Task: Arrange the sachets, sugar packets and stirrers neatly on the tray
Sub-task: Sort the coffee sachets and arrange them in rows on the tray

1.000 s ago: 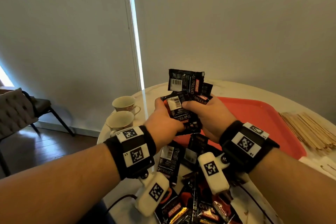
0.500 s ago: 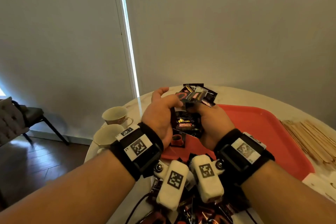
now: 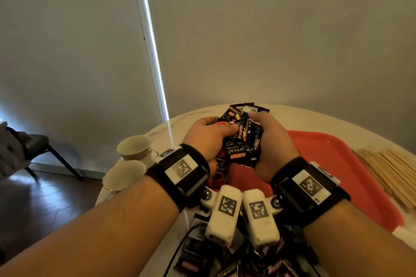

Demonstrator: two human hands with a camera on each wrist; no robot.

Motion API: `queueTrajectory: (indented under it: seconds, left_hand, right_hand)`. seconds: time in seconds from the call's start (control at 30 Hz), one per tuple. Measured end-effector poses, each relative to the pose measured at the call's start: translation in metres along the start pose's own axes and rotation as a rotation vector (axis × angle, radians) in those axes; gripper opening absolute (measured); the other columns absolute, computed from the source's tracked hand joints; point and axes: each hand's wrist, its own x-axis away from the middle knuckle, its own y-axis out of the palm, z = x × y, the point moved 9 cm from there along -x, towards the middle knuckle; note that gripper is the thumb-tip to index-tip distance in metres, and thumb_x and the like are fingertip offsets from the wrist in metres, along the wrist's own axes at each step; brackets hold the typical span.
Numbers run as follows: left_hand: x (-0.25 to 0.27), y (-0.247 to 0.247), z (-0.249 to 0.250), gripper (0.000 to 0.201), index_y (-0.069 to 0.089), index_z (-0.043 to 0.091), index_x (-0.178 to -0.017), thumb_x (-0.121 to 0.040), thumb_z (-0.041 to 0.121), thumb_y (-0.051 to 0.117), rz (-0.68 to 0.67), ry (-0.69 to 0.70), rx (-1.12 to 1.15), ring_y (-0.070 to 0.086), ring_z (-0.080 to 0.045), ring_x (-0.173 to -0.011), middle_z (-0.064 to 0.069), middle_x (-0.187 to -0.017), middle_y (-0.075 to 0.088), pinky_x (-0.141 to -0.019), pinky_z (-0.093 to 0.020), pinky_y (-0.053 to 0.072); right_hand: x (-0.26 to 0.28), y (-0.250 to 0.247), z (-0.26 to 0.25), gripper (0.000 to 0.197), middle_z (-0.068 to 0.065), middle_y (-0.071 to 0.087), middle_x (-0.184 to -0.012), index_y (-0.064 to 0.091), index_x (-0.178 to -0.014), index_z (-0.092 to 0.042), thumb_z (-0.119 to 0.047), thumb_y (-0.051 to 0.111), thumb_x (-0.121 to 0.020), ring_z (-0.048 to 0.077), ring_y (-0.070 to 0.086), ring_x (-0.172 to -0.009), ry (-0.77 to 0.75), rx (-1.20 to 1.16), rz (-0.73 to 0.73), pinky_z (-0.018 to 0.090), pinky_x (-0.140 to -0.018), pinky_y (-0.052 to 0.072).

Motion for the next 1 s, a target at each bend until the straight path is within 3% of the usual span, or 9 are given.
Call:
queueTrajectory:
  seconds: [0.17, 0.27, 0.43, 0.53, 0.67, 0.73, 0.8, 0.9, 1.0]
  left_hand:
    - [-0.004, 0.011, 0.008, 0.038, 0.065, 0.002, -0.128, -0.091, 0.007, 0.069, -0.110, -0.024, 0.078, 0.074, -0.041, -0.102, -0.024, -0.117, 0.073, -0.084, -0.055, 0.062]
    - [0.000, 0.019, 0.010, 0.043, 0.066, 0.003, -0.131, -0.092, 0.021, 0.066, -0.241, -0.078, 0.132, 0.070, -0.039, -0.112, -0.022, -0.126, 0.071, -0.102, -0.056, 0.053]
    - [0.012, 0.037, -0.002, 0.035, 0.072, 0.009, -0.112, -0.088, 0.032, 0.061, -0.467, -0.183, 0.234, 0.069, -0.038, -0.100, -0.016, -0.108, 0.072, -0.093, -0.054, 0.051]
    - [0.017, 0.046, -0.010, 0.041, 0.069, 0.008, -0.120, -0.085, 0.027, 0.060, -0.560, -0.219, 0.234, 0.065, -0.040, -0.105, -0.018, -0.115, 0.069, -0.100, -0.060, 0.046]
    - [0.013, 0.045, -0.016, 0.045, 0.066, 0.008, -0.125, -0.084, 0.022, 0.058, -0.538, -0.208, 0.197, 0.069, -0.040, -0.101, -0.018, -0.114, 0.070, -0.082, -0.058, 0.058]
    - [0.007, 0.039, -0.017, 0.034, 0.066, 0.007, -0.119, -0.089, 0.017, 0.054, -0.474, -0.201, 0.224, 0.073, -0.038, -0.090, -0.018, -0.107, 0.071, -0.072, -0.054, 0.061]
    - [0.001, 0.031, -0.016, 0.027, 0.064, 0.003, -0.115, -0.094, 0.012, 0.049, -0.414, -0.180, 0.237, 0.074, -0.037, -0.080, -0.019, -0.102, 0.069, -0.065, -0.052, 0.062]
    - [-0.002, 0.027, -0.016, 0.026, 0.065, 0.006, -0.111, -0.094, 0.010, 0.046, -0.407, -0.162, 0.217, 0.075, -0.035, -0.074, -0.017, -0.091, 0.073, -0.063, -0.047, 0.062]
    - [0.001, 0.025, -0.019, 0.024, 0.067, 0.009, -0.108, -0.090, 0.016, 0.052, -0.438, -0.165, 0.218, 0.073, -0.031, -0.074, -0.014, -0.088, 0.072, -0.061, -0.040, 0.061]
  right_hand:
    - [-0.004, 0.003, -0.024, 0.025, 0.013, 0.075, -0.090, 0.067, -0.111, -0.006, 0.005, 0.056, -0.093, 0.025, 0.075, -0.076, -0.148, 0.265, -0.042, 0.035, -0.061, 0.062]
    - [-0.006, 0.001, -0.038, 0.023, 0.018, 0.072, -0.091, 0.068, -0.110, -0.001, 0.004, 0.058, -0.090, 0.028, 0.073, -0.076, -0.189, 0.276, -0.019, 0.040, -0.066, 0.061]
    - [-0.008, 0.000, -0.035, 0.014, 0.013, 0.065, -0.079, 0.067, -0.087, -0.007, 0.001, 0.055, -0.085, 0.031, 0.067, -0.070, -0.190, 0.335, -0.001, 0.038, -0.064, 0.053]
    - [-0.012, -0.007, -0.032, 0.012, 0.011, 0.062, -0.077, 0.066, -0.085, -0.009, -0.005, 0.055, -0.085, 0.030, 0.064, -0.068, -0.171, 0.403, 0.007, 0.034, -0.061, 0.049]
    - [-0.019, -0.014, -0.034, 0.008, 0.009, 0.071, -0.083, 0.066, -0.093, -0.009, -0.011, 0.060, -0.088, 0.025, 0.071, -0.073, -0.158, 0.593, -0.001, 0.035, -0.064, 0.055]
    - [-0.025, -0.022, -0.043, 0.035, 0.005, 0.072, -0.107, 0.060, -0.111, -0.020, -0.024, 0.074, -0.079, 0.022, 0.073, -0.091, -0.220, 0.736, 0.053, 0.042, -0.077, 0.061]
    - [-0.024, -0.025, -0.056, 0.069, -0.004, 0.059, -0.126, 0.048, -0.127, -0.036, -0.035, 0.081, -0.067, 0.014, 0.063, -0.111, -0.341, 0.874, 0.086, 0.039, -0.085, 0.058]
    - [-0.018, -0.006, -0.054, 0.067, -0.011, 0.056, -0.135, 0.047, -0.142, -0.040, -0.018, 0.072, -0.083, 0.002, 0.060, -0.115, -0.409, 0.940, -0.086, 0.021, -0.083, 0.054]
    - [-0.015, 0.013, -0.037, 0.050, -0.006, 0.069, -0.124, 0.059, -0.137, -0.028, -0.002, 0.050, -0.095, 0.019, 0.068, -0.107, -0.337, 0.931, -0.245, 0.030, -0.084, 0.057]
